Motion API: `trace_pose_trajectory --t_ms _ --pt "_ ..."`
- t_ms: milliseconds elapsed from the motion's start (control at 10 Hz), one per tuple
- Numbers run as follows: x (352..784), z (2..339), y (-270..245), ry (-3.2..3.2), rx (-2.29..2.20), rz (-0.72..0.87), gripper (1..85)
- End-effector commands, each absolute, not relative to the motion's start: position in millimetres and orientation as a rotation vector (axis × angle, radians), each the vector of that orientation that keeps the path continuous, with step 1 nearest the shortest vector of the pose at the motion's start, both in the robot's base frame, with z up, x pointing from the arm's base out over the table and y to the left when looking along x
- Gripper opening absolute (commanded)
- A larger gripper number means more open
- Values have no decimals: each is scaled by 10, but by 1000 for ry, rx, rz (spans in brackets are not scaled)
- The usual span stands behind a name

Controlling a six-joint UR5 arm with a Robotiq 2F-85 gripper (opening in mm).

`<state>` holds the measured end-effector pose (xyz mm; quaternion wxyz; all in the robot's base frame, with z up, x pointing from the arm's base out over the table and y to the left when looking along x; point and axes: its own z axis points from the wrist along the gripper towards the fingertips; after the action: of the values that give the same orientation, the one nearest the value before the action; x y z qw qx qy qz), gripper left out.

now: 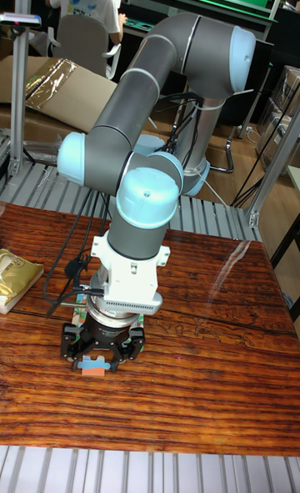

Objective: Assemble one piece of a puzzle

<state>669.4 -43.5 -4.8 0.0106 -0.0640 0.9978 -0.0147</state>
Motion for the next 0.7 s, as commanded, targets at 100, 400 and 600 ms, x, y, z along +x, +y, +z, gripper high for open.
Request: trace_pose_trajectory --t_ms 100,400,600 --pt "6715 -65 -430 3106 -195 -25 647" --pt "6728 -66 -431 3101 -190 -26 630" --pt "6747 -64 -414 3094 -171 -17 580"
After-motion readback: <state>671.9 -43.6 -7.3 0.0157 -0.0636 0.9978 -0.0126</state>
